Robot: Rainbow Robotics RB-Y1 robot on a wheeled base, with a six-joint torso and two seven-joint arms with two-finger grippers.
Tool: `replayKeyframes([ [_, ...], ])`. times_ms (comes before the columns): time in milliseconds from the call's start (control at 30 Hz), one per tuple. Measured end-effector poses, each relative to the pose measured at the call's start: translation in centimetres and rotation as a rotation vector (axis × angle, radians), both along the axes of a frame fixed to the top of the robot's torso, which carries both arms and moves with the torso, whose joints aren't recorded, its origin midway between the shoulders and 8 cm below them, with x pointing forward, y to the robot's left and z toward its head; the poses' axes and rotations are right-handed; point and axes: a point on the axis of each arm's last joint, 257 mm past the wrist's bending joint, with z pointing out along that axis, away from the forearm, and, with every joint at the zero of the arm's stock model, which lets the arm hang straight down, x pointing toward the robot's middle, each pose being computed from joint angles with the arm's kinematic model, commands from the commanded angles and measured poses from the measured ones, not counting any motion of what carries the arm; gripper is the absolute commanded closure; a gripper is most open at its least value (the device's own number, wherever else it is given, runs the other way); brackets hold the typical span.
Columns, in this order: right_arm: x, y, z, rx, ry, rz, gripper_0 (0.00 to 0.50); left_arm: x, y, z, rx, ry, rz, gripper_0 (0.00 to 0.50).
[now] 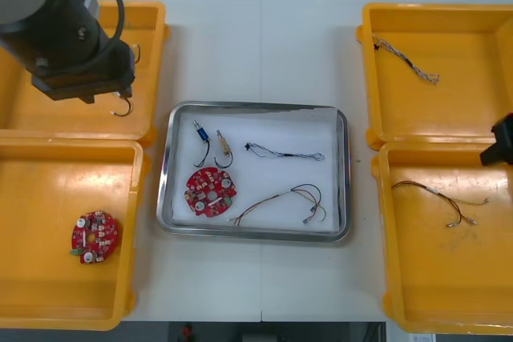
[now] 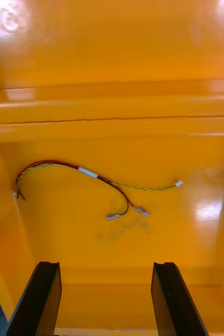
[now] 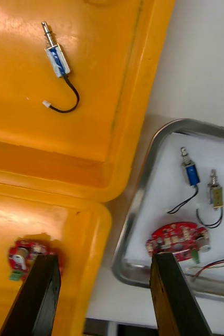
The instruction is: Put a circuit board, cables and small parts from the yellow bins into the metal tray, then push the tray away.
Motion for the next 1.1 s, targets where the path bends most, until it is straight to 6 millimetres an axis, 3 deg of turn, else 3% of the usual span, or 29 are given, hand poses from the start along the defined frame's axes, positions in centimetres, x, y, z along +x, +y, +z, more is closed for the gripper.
replayKeyframes([
  [300,1.1,6.7,0.7,-0.017,0.017,0.225,0.000,-0.9,4.5,0.9,-0.014,0.008,0.023,0.000],
  [467,1.6,9.2,0.6,-0.077,0.012,0.394,0.000,-1.9,7.0,0.5,-0.053,0.003,0.018,0.000],
  [733,1.8,15.1,0.3,-0.158,0.003,0.711,0.000,-4.2,10.7,-2.1,0.032,-0.020,-0.166,0.000],
  [1100,1.1,23.8,-0.4,-0.274,-0.049,1.151,0.000,-7.1,14.3,-6.2,0.015,0.000,-0.099,0.000],
])
